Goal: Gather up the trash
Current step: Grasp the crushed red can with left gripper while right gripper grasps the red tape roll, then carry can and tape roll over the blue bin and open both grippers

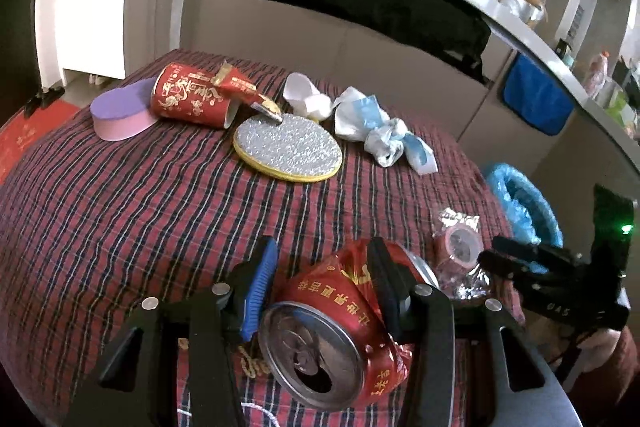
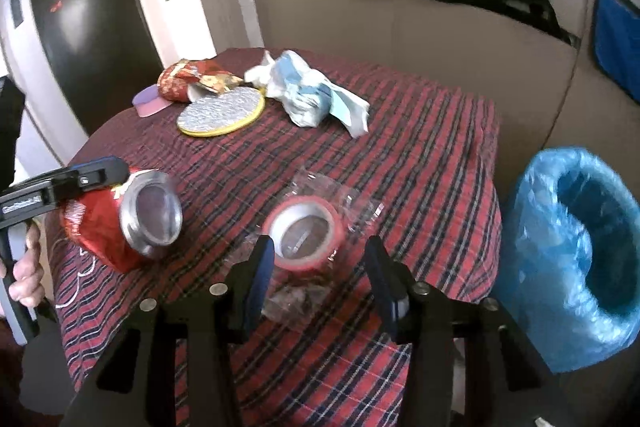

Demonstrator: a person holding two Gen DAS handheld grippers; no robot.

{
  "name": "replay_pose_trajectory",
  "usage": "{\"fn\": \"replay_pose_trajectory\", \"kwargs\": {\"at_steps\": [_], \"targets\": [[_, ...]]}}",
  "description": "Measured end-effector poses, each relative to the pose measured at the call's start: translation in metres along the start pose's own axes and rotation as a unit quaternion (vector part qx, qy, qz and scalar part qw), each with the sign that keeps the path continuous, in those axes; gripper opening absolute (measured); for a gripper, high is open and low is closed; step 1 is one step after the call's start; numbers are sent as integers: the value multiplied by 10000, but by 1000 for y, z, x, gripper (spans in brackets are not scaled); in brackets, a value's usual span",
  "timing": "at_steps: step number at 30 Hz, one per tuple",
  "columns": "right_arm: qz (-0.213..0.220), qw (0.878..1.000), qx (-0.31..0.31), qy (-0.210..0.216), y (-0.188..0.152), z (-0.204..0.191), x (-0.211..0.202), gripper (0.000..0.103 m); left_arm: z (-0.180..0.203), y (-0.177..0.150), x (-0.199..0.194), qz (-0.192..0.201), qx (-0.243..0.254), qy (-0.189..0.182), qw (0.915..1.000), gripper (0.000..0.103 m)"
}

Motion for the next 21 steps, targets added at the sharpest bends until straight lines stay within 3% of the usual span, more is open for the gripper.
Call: {"fn": "replay_pose_trajectory", "kwargs": {"at_steps": [8, 10, 14, 18, 21], "targets": [[-367, 9966, 601, 431, -6, 9, 25, 53, -6, 3, -11, 341, -119, 27, 9993, 48], [-434, 9967, 479, 495, -3, 5, 28, 63, -10, 6, -15, 409, -235, -34, 9989, 48], [-599, 9975, -20, 365, 4, -11, 34, 73, -16, 7, -18, 435, -305, 21, 9986, 48], [-560, 9971, -506, 43, 12, -26, 43, 72, -17, 0, -19, 169, -205, -27, 9996, 48], [-438, 9978, -490, -91, 18, -27, 46, 61, -16, -7, -18, -13, -84, 12, 10000, 49]]}}
Point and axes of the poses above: each gripper's, at about its wrist camera, not at the fingertips, and x roughly the way its jaws point, z to its right, y to its top, the point moved 3 cm from there along x, roughly the way its jaws point, and after that the axes turned 13 degrees about -y, right-handed, at the moved point
